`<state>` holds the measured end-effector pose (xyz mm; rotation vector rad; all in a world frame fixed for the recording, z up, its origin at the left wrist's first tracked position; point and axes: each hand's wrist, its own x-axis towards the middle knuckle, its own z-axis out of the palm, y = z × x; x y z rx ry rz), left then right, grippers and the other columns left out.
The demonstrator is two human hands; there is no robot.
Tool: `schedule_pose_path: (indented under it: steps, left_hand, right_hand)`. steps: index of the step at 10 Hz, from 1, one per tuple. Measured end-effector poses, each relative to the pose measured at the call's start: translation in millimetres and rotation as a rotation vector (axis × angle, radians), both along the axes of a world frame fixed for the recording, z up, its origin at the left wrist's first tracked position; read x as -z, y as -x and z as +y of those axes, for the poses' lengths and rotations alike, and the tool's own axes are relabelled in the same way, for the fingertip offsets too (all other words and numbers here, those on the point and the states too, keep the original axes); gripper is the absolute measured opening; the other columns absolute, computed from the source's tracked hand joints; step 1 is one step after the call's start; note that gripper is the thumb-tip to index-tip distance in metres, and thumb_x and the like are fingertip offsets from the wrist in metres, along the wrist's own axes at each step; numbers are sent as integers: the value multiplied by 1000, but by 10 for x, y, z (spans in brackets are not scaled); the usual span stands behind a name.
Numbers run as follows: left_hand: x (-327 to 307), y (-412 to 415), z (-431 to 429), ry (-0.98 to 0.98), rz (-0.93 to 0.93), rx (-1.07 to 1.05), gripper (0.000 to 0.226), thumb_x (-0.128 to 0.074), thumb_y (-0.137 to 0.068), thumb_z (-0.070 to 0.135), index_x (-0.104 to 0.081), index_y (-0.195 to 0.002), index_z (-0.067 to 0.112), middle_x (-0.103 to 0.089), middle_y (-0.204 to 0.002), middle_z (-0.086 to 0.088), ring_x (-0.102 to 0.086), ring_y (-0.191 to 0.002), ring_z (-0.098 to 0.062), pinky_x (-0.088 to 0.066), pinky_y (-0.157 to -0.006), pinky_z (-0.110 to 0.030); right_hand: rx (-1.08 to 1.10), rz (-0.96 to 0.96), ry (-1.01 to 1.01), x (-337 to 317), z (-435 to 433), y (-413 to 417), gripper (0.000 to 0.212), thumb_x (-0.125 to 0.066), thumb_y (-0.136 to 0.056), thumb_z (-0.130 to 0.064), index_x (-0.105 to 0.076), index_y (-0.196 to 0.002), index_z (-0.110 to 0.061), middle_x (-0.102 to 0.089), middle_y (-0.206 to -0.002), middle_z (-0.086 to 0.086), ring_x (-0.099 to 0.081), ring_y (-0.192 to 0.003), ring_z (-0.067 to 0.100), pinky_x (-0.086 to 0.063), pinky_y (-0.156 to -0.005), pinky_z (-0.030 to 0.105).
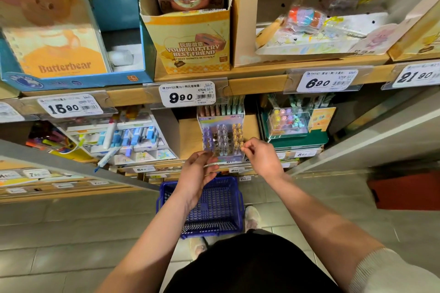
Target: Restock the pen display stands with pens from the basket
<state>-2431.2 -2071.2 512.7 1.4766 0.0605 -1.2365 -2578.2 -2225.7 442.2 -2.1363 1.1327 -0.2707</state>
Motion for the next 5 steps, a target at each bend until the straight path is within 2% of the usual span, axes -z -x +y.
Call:
schedule_pose_path:
  steps: [2,3,4,5]
  left_hand:
    - [11,-15,-2,6,1,11,29,-55,-103,22,-61,-127,6,-74,-101,-7,-68,-90,-21,-57,-82,-32]
    - [-7,-8,-3,5,2,18,29,-56,-103,22,-61,-127,7,-74,-99,-6,-69,-88,-20,-57,-81,-32]
    - [-20,-2,2,10,-7,28,28,-56,-102,23,-62,-126,8,-75,-101,-6,-71,-87,-20,-58,-77,-29]
    - [-28,-24,-37,40,-24,4,27,-51,-104,20,-62,-124,5,-75,-104,-9,-72,-89,-22,-56,-79,-33]
  right_hand:
    - [-6,119,38,0,-45,-75,5,-66,-97,-22,-68,-96,-18,-70,-82,-5,-59,-62,-1,-56,-64,21]
    - [21,216,-49,-11,-35,-84,11,-63,-99,-26,-69,-103,-17,-75,-93,2,-67,-76,13,-61,-80,32]
    - [62,285,-140,-8,-39,-53,29,-64,-97,-37,-66,-116,-15,-73,-107,4,-69,-93,20,-56,-87,29]
    - [195,170,-314,-187,-43,37,40,-62,-95,-49,-62,-119,-17,-70,-114,1,-66,-95,15,-48,-79,22]
